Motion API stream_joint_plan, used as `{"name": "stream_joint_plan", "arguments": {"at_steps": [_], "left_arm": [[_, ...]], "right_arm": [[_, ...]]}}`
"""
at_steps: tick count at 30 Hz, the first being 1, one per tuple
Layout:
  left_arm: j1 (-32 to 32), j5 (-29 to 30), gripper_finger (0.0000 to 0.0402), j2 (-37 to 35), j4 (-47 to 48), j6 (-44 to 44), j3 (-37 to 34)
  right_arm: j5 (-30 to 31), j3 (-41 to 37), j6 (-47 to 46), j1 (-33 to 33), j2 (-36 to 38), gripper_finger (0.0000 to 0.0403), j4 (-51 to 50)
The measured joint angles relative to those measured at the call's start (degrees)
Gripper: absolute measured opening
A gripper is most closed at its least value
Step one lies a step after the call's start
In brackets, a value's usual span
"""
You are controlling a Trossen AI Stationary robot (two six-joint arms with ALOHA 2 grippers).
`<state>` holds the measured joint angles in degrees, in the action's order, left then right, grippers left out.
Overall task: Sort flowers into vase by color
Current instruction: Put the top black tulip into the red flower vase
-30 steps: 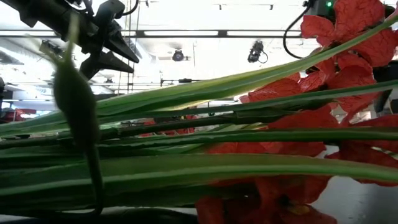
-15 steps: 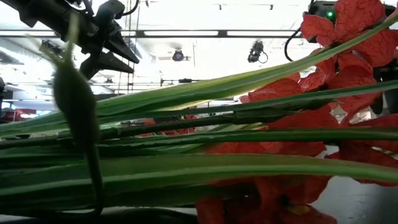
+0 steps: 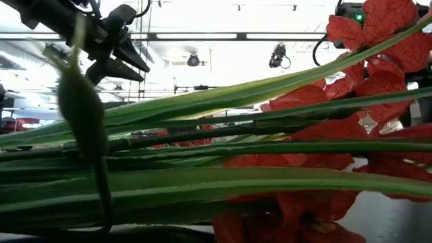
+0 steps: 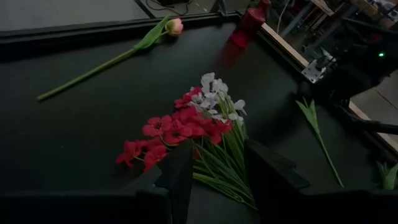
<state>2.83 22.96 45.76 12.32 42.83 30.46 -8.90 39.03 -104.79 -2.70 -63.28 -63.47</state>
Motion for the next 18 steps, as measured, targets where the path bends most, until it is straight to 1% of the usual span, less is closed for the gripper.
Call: {"name": "stream_joint_plan", "arguments": {"at_steps": [5,11,18], "left_arm": [[0.0,0.0,0.0148,0.0,0.0,1.27,0.0],[0.0,-0.02,0.0148,0.0,0.0,1.38,0.0],[1.14,-0.02,0.0148,0.0,-0.11,1.44,0.0]], "right_arm": [[5.45,-2.93,-4.15,-0.2,-1.24,0.013,2.08],[6.62,-6.21,-5.17,-0.92,-1.31,0.0129,6.54],[11.28,-9.82,-6.52,-1.12,-1.34,0.0126,9.95]]}}
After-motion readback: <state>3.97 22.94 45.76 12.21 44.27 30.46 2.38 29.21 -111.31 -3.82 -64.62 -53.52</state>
